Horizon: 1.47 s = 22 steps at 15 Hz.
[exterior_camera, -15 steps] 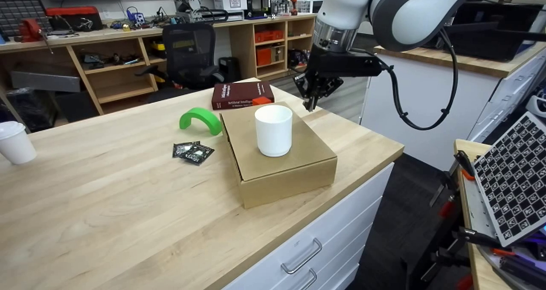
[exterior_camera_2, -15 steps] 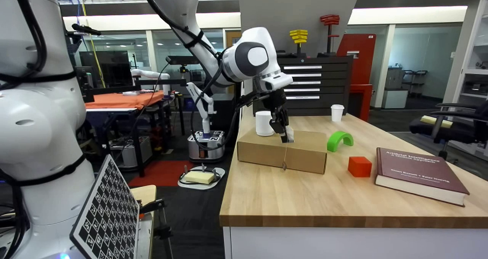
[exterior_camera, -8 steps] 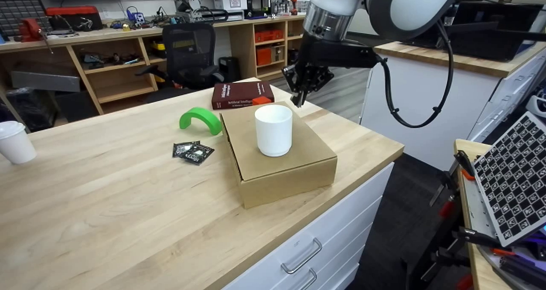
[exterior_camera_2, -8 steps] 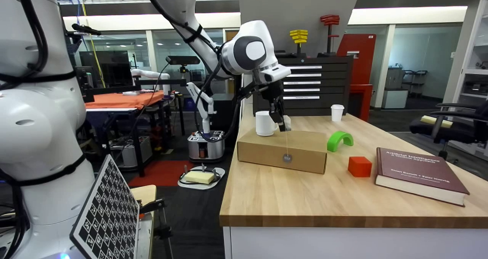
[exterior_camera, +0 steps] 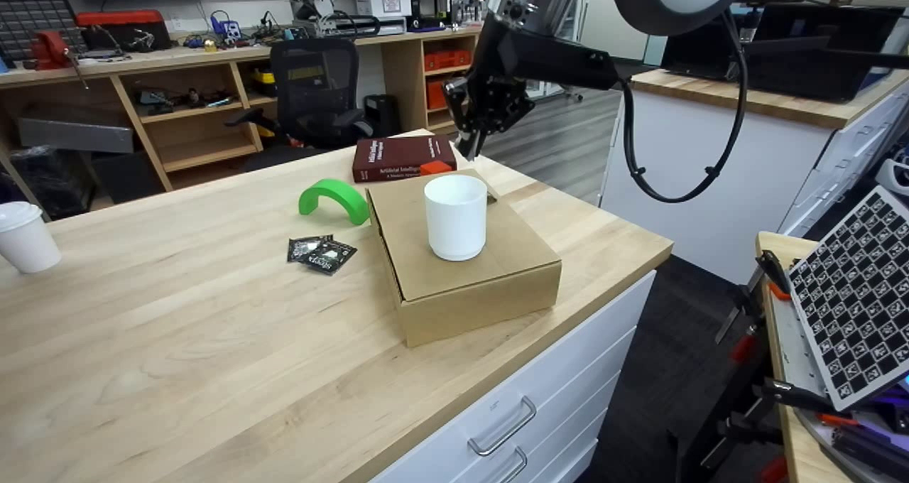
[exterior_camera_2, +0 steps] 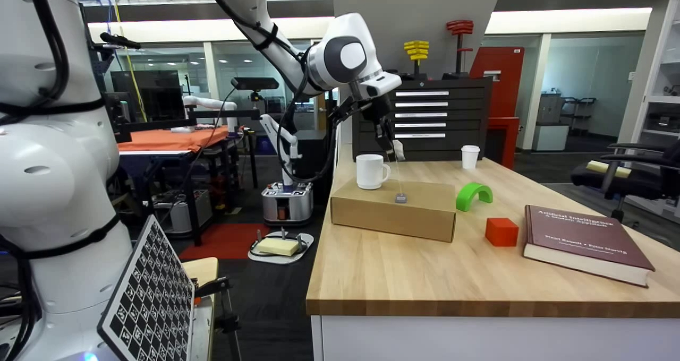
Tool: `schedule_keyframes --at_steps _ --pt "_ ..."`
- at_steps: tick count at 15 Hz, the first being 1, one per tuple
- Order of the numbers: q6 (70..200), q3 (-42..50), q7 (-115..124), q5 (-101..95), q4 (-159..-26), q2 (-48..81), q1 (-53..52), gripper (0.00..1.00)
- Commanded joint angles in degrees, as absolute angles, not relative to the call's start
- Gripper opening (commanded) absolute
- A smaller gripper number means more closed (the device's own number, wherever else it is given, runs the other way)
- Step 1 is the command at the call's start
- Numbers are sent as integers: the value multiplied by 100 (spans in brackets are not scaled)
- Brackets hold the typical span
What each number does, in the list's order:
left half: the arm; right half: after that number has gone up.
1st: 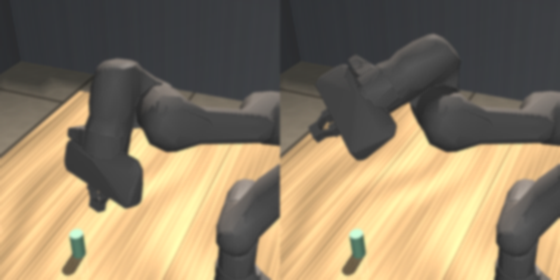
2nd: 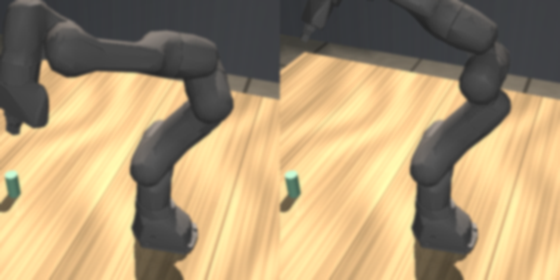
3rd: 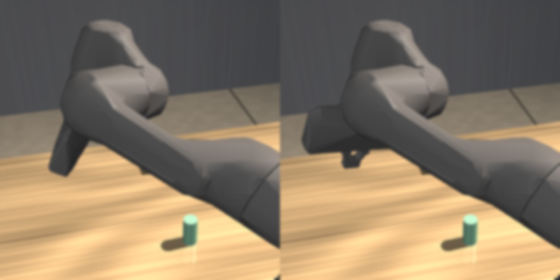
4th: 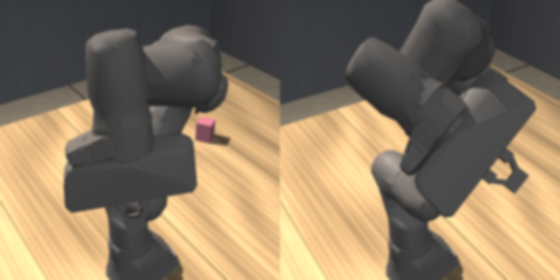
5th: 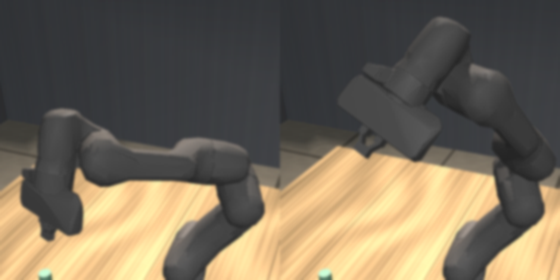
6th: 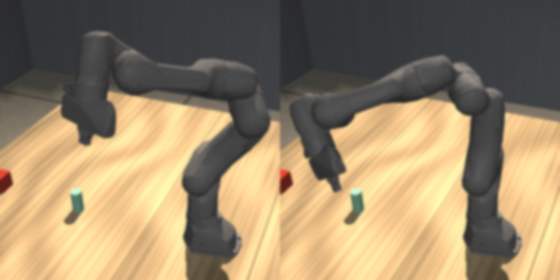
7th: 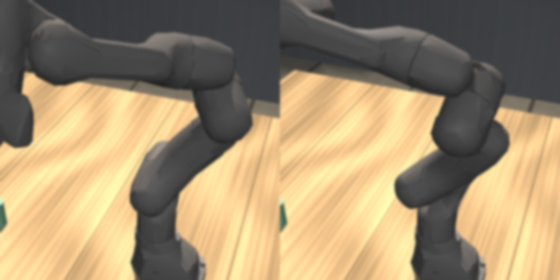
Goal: Put the teabag in the mug
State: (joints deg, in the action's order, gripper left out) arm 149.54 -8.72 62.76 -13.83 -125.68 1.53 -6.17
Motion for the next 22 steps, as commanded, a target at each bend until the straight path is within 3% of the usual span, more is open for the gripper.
schedule_keyframes --at_steps 1,19,21,22 --pt "14716 -906 6014 -1143 -12403 19 -773 3" --pt "14084 -1240 4086 527 -11937 494 -1019 3" --pt "13971 -1236 4199 472 -11911 461 -1087 38" --pt "13913 -1229 4223 457 -11877 447 -1116 44"
